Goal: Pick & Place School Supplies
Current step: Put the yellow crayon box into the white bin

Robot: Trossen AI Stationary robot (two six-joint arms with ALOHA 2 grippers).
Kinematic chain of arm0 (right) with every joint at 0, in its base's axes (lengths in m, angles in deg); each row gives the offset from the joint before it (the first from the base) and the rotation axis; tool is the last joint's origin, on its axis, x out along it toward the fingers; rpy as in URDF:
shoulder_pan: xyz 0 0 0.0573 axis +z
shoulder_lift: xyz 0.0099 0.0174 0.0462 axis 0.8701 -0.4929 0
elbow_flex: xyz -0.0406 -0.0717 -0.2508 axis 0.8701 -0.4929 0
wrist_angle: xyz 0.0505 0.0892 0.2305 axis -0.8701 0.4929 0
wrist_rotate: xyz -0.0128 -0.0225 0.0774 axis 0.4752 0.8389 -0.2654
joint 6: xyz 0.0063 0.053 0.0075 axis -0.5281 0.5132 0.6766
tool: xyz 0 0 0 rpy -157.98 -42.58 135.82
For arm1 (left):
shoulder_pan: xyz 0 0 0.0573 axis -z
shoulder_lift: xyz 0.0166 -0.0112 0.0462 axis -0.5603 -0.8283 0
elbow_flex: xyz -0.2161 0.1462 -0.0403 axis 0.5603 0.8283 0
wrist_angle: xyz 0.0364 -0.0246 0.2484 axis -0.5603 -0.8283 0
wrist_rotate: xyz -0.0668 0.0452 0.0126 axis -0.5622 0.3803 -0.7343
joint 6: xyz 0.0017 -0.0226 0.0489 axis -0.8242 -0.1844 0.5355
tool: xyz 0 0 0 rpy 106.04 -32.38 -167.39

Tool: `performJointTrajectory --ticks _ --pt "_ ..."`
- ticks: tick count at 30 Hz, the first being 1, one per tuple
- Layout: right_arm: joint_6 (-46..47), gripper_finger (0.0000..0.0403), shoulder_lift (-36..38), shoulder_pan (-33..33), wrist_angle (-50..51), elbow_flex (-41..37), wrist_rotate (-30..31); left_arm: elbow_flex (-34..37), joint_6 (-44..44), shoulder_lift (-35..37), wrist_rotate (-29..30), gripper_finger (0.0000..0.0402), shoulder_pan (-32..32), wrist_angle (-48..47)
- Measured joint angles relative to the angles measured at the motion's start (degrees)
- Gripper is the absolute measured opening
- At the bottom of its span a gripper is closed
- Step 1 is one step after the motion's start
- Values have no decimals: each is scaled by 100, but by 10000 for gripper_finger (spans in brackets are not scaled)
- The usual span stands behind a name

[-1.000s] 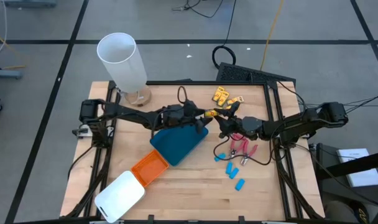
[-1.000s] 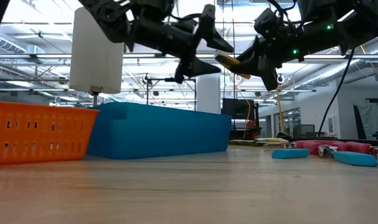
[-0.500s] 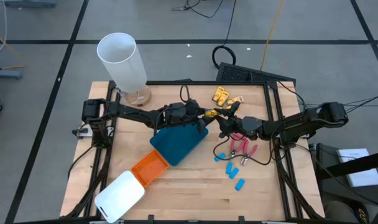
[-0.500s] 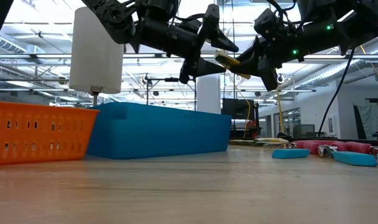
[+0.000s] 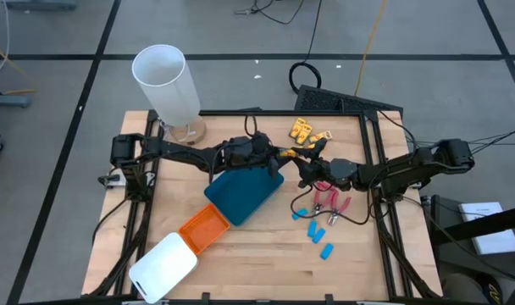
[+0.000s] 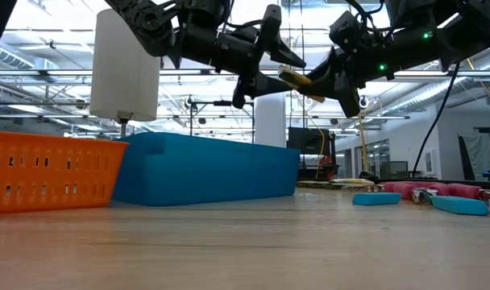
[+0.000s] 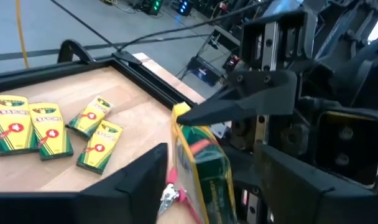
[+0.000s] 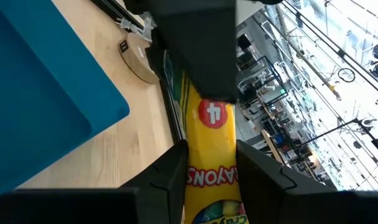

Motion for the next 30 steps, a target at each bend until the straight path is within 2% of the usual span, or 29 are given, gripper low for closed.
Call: performJointTrajectory --ticks 10,14,20,25,30 --pt "52 114 2 2 9 0 -4 2 80 -1 -75 118 -11 -120" --pt "647 115 2 2 -1 0 17 9 336 -1 -67 88 -11 -17" --pt "1902 138 144 4 -39 9 -22 20 820 167 -70 86 -44 10" --pt "2817 186 580 2 92 12 -95 15 1342 714 127 94 -61 -553" --pt "3235 232 1109 -4 735 -2 0 7 1848 1290 334 77 -29 -1249"
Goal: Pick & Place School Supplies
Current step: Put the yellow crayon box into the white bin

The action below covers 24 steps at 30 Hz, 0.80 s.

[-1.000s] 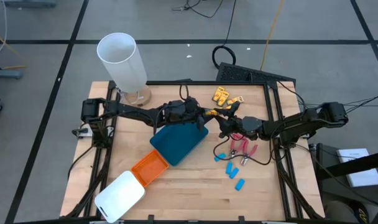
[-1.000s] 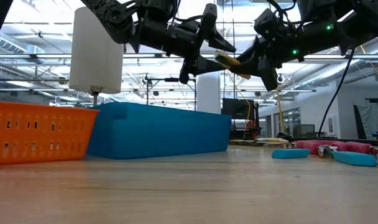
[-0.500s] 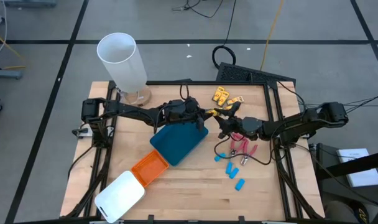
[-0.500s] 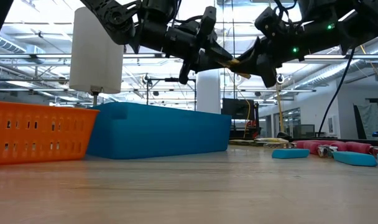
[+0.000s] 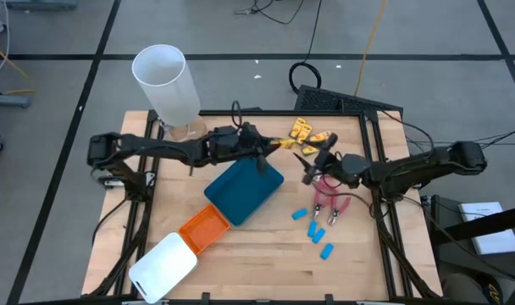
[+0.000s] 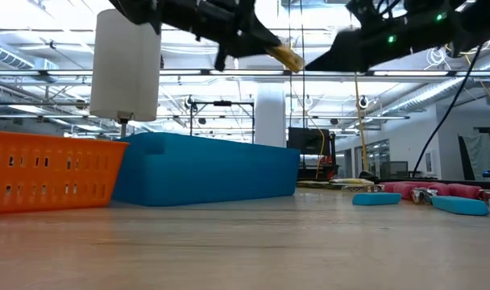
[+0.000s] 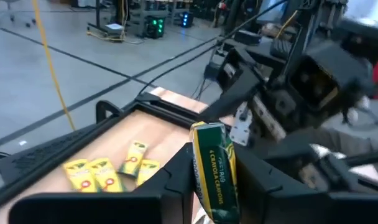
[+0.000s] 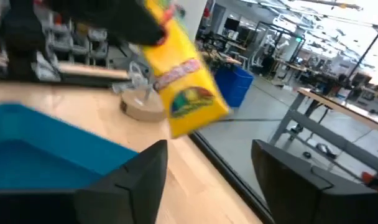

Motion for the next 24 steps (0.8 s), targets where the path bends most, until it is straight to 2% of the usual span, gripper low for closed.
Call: performJointTrajectory --ticks 5,10,15,18,24 --pt "182 258 432 0 657 0 -12 0 281 482 41 81 206 -854" --pt "292 264 686 0 1005 0 -20 0 412 831 160 76 647 -1868" --pt "324 260 758 0 1153 -2 -22 0 332 1104 410 73 1357 -3174" --pt "324 257 750 0 1158 -2 -22 0 208 1247 774 79 1965 -4087" --pt "322 258 744 2 1124 -2 -24 2 -1157 1442 1259 74 3102 -5350"
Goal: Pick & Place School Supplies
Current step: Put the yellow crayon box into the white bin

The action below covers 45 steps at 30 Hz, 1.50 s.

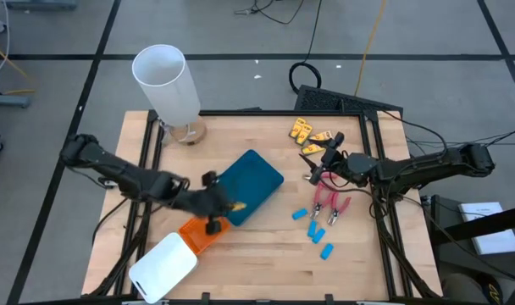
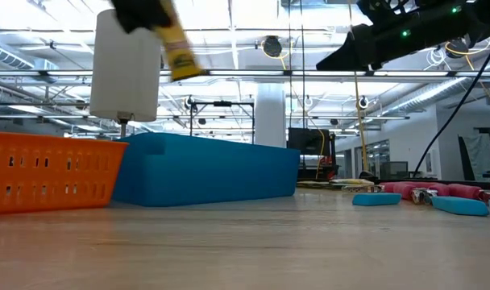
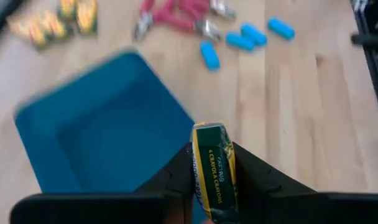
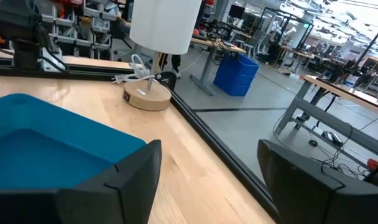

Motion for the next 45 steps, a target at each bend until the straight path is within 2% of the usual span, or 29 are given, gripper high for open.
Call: performJointTrajectory --ticks 12,16,21,28,32,35,45 --pt "-344 254 0 2 -503 0 -20 0 -3656 77 265 87 2054 -1827" --pt "-507 254 0 0 -759 0 -22 0 -4680 323 305 71 2589 -2010" --pt "-588 254 0 0 -978 0 -22 0 -6130 460 308 77 3218 -2087" --pt "-490 254 0 0 -968 0 -22 0 -8482 444 -484 82 4019 -2933" --pt "-424 254 0 0 -967 0 -22 0 -9064 445 -402 81 4345 -2955" --pt "-370 254 0 0 -966 0 -24 0 -9295 436 -367 99 4446 -2955" --pt "-15 254 -4 0 -905 0 -26 0 -9406 436 -356 151 4559 -2955"
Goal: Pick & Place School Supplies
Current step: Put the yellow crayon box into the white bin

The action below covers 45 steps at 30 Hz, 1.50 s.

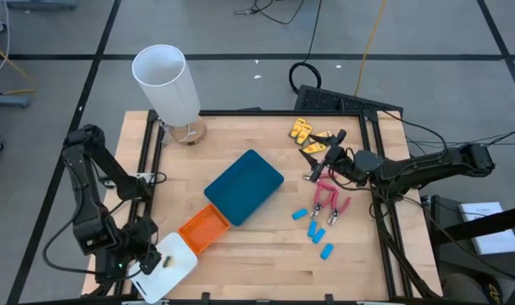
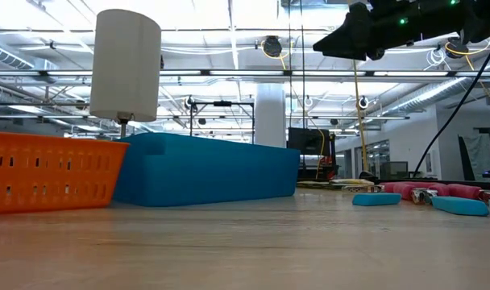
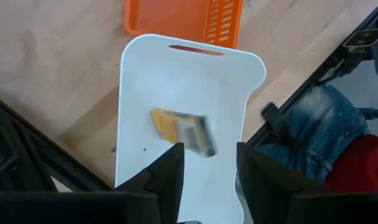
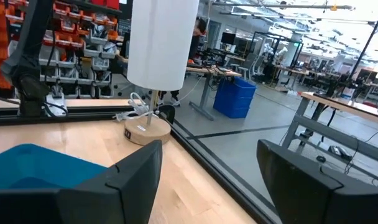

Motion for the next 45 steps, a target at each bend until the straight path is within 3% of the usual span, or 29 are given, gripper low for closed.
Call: performJointTrajectory --ticks 10,13,16,21,24,28,34,37,42,45 --pt "19 254 0 0 31 0 0 0 301 -2 578 156 -26 -26" --pt "4 254 0 0 43 0 0 0 623 -2 1118 157 -129 -43" --pt "2 254 0 -33 54 0 0 0 1426 -2 2470 157 -359 -49" --pt "4 254 -32 -63 48 0 1 0 3190 0 5641 157 -930 8" --pt "4 254 -92 -63 49 0 0 0 3721 4 6216 157 -1401 47" --pt "4 254 -192 -63 50 0 0 7 4680 -10 5136 157 -2242 699" --pt "103 254 -297 -235 46 0 11 11 8951 -372 2380 157 -3472 4282" --pt "361 254 -345 -402 375 -1 -58 0 10348 -541 1476 157 -4018 5379" --pt "1483 254 -356 -1005 2277 269 -1108 91 10828 -629 1129 157 -5105 5617" --pt "2184 254 -430 -1460 3157 437 -1319 665 10985 -643 167 157 -5852 6601"
